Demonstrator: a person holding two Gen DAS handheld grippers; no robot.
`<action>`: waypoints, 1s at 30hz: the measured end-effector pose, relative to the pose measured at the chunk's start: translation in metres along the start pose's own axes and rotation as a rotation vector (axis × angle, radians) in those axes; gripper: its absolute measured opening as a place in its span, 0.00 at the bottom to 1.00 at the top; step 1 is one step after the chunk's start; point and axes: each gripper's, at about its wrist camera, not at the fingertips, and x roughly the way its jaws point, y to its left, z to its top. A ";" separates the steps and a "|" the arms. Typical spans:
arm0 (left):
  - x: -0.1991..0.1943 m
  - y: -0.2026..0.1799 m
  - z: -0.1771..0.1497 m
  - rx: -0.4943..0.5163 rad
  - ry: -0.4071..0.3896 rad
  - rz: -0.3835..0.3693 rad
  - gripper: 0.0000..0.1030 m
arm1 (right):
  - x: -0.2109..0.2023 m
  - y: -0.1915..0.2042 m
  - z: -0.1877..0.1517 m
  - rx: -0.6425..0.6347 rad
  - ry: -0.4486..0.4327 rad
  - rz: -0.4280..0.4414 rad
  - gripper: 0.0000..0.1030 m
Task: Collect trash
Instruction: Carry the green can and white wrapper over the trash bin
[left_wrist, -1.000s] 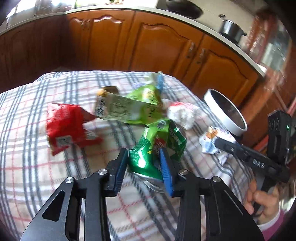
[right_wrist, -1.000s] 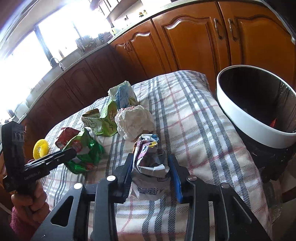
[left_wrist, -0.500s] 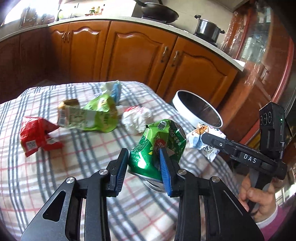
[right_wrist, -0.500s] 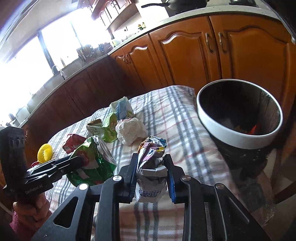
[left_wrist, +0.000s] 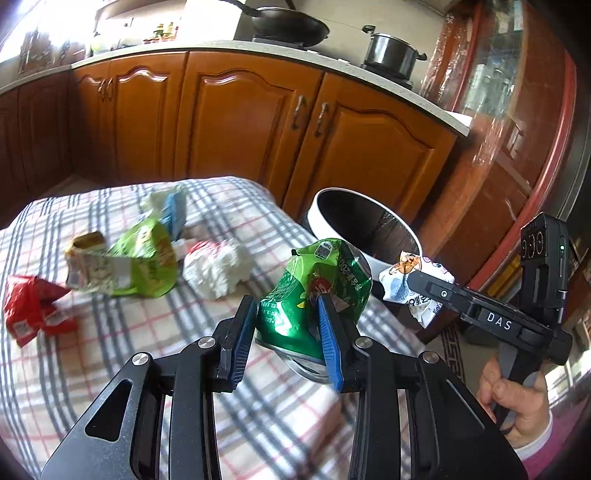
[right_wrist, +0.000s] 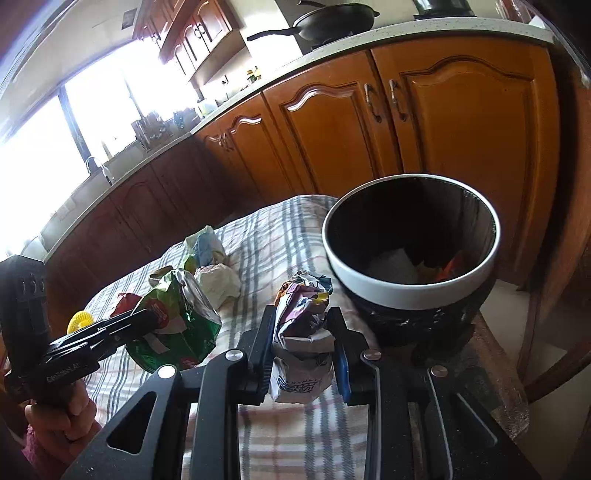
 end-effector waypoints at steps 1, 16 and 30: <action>0.002 -0.003 0.002 0.001 0.000 -0.003 0.31 | -0.001 -0.002 0.001 0.001 -0.002 -0.003 0.27; 0.036 -0.038 0.036 0.038 -0.010 -0.029 0.31 | -0.011 -0.045 0.025 0.042 -0.056 -0.060 0.27; 0.079 -0.072 0.077 0.082 -0.003 -0.017 0.31 | -0.001 -0.080 0.052 0.069 -0.067 -0.110 0.27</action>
